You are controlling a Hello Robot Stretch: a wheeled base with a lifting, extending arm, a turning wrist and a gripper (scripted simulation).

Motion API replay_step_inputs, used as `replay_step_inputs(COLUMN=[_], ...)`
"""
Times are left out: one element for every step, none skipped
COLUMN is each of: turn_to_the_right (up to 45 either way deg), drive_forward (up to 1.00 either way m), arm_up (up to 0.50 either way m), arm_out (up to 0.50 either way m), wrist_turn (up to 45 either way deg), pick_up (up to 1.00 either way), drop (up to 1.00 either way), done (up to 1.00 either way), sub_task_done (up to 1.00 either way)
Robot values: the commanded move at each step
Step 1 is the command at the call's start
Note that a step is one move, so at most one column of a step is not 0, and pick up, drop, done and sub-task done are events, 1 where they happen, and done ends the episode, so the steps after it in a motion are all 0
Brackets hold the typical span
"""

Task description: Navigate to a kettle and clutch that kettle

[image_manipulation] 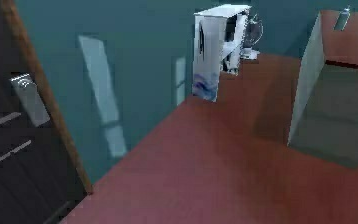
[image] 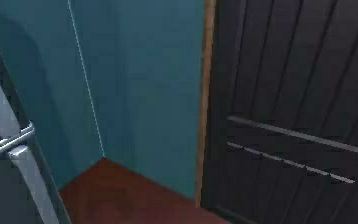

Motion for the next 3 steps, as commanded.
replay_step_inputs(turn_to_the_right=[-45.0, -45.0, -3.0], drive_forward=[0.0, 0.0, 0.0], arm_up=[0.0, 0.0, 0.0], arm_out=[0.0, 0.0, 0.0], wrist_turn=[0.0, 0.0, 0.0], pick_up=[0.0, 0.0, 0.0], drop=[0.0, 0.0, 0.0], done=[0.0, 0.0, 0.0], sub_task_done=[0.0, 0.0, 0.0])
